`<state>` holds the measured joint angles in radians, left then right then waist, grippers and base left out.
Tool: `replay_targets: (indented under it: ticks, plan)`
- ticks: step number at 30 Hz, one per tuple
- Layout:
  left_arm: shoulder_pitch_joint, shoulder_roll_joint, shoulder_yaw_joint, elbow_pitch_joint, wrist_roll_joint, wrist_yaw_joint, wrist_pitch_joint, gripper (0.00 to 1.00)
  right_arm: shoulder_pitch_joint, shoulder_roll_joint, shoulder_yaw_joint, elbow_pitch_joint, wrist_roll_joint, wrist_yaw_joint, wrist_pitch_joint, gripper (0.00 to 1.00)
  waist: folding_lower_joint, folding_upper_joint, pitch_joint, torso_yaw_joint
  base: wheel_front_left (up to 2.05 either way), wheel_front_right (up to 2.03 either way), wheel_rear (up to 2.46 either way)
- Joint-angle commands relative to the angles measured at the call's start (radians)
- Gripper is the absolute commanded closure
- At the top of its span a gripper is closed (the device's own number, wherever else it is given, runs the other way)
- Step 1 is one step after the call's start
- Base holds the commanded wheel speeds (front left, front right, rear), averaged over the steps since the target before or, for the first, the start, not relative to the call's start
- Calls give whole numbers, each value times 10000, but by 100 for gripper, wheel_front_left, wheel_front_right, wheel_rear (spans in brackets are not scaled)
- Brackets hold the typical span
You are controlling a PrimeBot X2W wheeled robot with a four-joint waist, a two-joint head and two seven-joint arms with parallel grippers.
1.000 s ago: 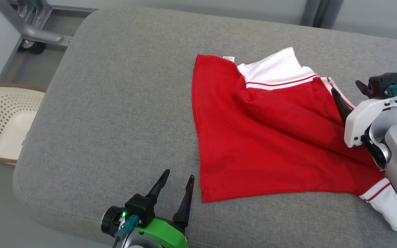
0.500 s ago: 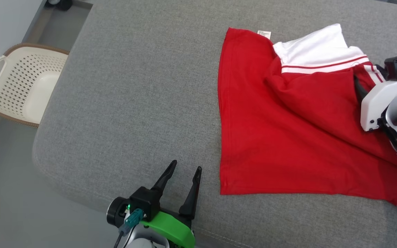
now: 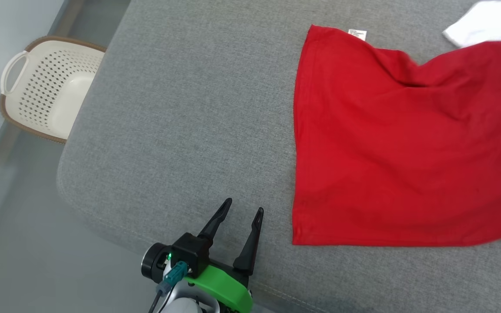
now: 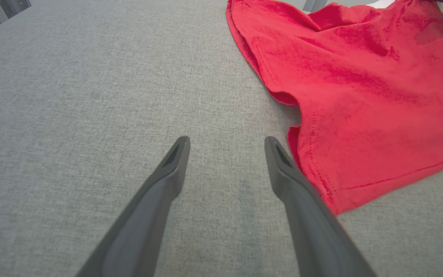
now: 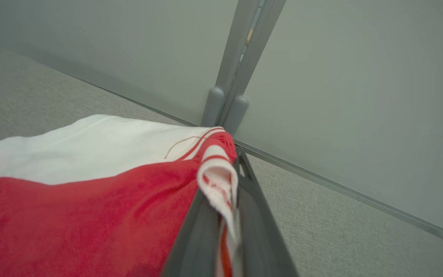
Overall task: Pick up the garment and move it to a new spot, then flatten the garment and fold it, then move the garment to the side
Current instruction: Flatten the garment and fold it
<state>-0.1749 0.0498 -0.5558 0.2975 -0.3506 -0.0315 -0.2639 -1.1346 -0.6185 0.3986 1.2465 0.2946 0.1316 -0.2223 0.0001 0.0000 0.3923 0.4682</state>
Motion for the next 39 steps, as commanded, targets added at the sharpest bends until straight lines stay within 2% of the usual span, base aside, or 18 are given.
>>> replay_targets:
  ticks: [1,3,4,5,6,10,13,17,20,29,39]
  plan:
    - [-116,21,-51,10,56,-26,-2,0,-358,-374,-359,228,-503,-18,-124,100,-1,0,-23,151,0,0,0]
    - [-109,20,-63,20,96,-23,-2,0,-477,-619,-787,358,-887,-18,-101,100,-1,0,-55,191,0,0,0]
    - [-85,20,-53,43,109,-9,-2,0,-501,-736,-1080,395,-1072,-18,-54,96,-1,0,-92,191,0,0,0]
    - [-66,20,-35,72,117,-1,-2,0,-451,-777,-1339,409,-1243,-18,112,0,-1,0,-121,174,0,0,0]
    - [-66,20,-35,72,117,-1,-2,0,-451,-777,-1339,409,-1243,-18,112,0,-1,0,-121,174,0,0,0]
    - [-49,20,69,101,135,0,-2,0,160,-780,-2569,452,-1829,-18,358,0,-1,0,-349,-52,0,0,0]
    - [-64,25,196,169,136,1,-2,0,548,-498,-3458,437,-2273,-17,172,0,-1,0,-604,-373,0,0,0]
    - [-57,23,398,306,166,-40,-2,0,1159,223,-4264,378,-2569,-17,-264,0,-1,0,-1042,-968,0,0,0]
    - [35,28,622,442,219,-86,-2,0,1701,932,-4607,-113,-2634,-18,-420,0,-1,0,-1420,-1481,0,0,0]
    - [315,29,1242,877,348,-211,-2,0,4781,2869,-4829,-3819,-2229,-17,-425,0,-1,0,-2369,-3048,0,0,0]
    - [134,29,1833,1412,470,-309,-2,0,7363,3791,-4495,-6191,-1500,-17,-426,0,-1,0,-2696,-4507,0,0,0]
